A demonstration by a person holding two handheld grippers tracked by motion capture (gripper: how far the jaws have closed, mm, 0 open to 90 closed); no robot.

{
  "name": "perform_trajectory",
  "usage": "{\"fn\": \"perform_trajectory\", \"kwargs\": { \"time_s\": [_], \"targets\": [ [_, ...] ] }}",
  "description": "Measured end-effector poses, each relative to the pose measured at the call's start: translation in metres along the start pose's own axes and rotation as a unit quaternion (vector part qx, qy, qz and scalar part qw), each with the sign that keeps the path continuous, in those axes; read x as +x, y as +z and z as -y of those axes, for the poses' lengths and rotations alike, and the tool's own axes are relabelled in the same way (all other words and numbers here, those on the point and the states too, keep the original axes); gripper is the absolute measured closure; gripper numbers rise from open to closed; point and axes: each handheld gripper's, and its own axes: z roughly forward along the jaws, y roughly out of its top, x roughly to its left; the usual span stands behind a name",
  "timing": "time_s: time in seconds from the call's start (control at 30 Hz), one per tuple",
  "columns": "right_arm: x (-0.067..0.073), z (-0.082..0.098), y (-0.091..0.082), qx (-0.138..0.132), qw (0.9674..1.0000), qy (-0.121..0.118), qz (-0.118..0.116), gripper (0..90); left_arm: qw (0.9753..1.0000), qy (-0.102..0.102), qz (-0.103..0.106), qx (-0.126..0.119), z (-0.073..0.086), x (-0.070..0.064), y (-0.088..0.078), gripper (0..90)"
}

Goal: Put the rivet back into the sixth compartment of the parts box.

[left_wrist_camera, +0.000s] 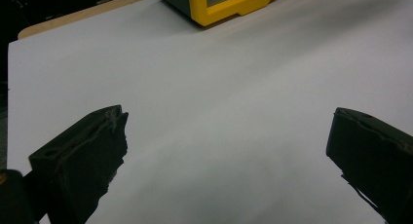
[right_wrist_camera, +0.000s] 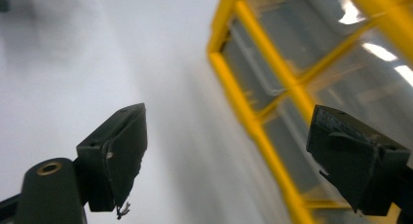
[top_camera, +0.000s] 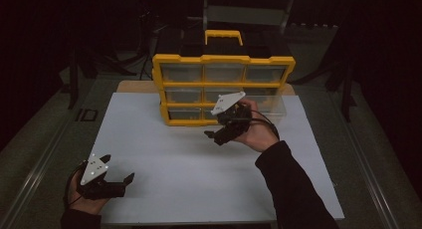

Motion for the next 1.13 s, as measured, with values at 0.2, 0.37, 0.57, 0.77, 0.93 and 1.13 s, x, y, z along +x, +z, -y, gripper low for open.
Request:
{"fn": "perform_trajectory", "kwargs": {
  "time_s": [0.2, 0.37, 0.57, 0.77, 0.93, 1.13],
  "targets": [
    [0.021, 0.026, 0.011, -0.009, 0.9997, 0.005, -0.021, 15.7, 1.0, 0.001, -0.002, -0.003, 0.0, 0.0, -0.001, 1.7],
    [0.037, 0.087, 0.012, -0.014, 0.9986, 0.049, -0.009, 15.6, 1.0, -0.002, -0.006, -0.006, 0.0, 0.001, -0.002, 1.7],
    [0.034, 0.144, -0.021, -0.052, 0.989, 0.136, 0.025, 16.2, 0.9999, -0.006, -0.009, -0.011, 0.0, 0.001, -0.004, 1.7],
    [0.033, 0.193, -0.043, -0.076, 0.9755, 0.196, 0.065, 15.6, 0.9993, -0.017, -0.013, -0.029, -0.001, 0.004, -0.011, 1.7],
    [0.03, 0.214, -0.051, -0.105, 0.9631, 0.231, 0.09, 14.0, 0.9992, -0.019, -0.015, -0.033, 0.0, 0.005, -0.011, 1.7],
    [0.031, 0.213, -0.05, -0.119, 0.9643, 0.222, 0.083, 12.5, 0.9992, -0.018, -0.016, -0.033, 0.0, 0.005, -0.011, 1.7]
  ]
}}
